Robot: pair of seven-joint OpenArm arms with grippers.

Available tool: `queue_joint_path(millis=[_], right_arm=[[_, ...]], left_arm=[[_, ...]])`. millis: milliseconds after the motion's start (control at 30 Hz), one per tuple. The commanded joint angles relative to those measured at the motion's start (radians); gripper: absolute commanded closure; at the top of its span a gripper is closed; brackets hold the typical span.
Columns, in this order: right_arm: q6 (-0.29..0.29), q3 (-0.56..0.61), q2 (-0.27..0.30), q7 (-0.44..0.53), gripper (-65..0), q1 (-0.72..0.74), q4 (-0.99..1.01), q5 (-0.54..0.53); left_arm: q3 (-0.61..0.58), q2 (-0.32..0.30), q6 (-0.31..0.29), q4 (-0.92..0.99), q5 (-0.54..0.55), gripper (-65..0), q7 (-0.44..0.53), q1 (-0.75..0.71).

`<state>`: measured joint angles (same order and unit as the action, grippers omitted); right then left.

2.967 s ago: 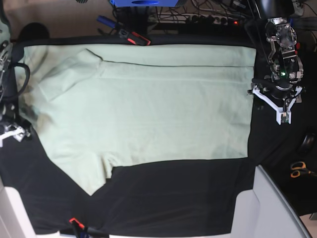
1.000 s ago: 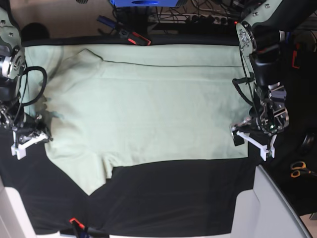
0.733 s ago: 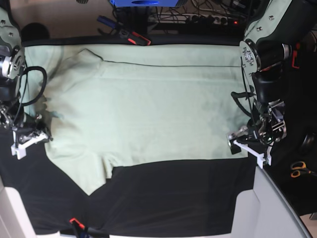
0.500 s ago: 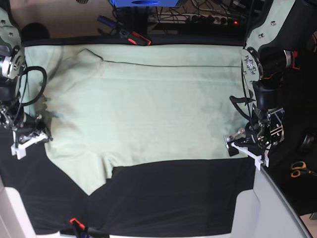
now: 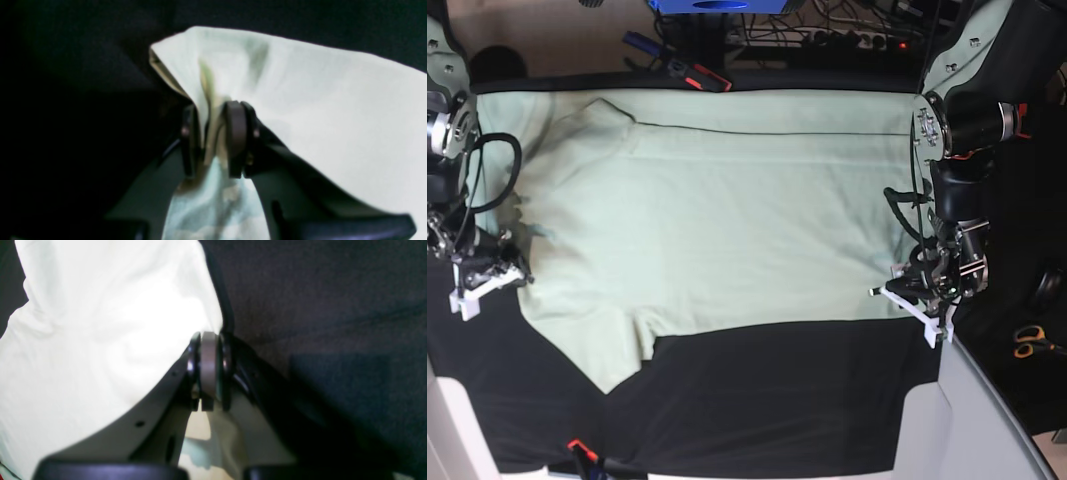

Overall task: Fold the T-shirt properly
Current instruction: 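Lift the shirt sides and fold the hem half toward the collar half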

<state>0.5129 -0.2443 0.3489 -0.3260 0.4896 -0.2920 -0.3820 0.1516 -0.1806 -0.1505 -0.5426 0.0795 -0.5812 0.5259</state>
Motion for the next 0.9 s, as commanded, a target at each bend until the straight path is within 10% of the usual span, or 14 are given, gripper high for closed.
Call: queue_joint_path(millis=[0, 200, 867], right_arm=[[0.011, 0.000, 0.020, 0.018, 0.0, 0.022, -0.017, -0.008], [0.011, -0.002, 0.020, 0.063, 0.0, 0.022, -0.017, -0.008], [0.017, -0.011, 0.017, 0.123, 0.0, -0.078, -0.200, -0.016]], left_arm=[[0.007, -0.003, -0.004, -0.003, -0.004, -11.8, -0.030, 0.009], [0.007, -0.004, -0.007, -0.046, -0.005, 0.0, -0.032, 0.009], [-0.001, -0.003, -0.010, -0.600, -0.004, 0.0, -0.176, -0.249]])
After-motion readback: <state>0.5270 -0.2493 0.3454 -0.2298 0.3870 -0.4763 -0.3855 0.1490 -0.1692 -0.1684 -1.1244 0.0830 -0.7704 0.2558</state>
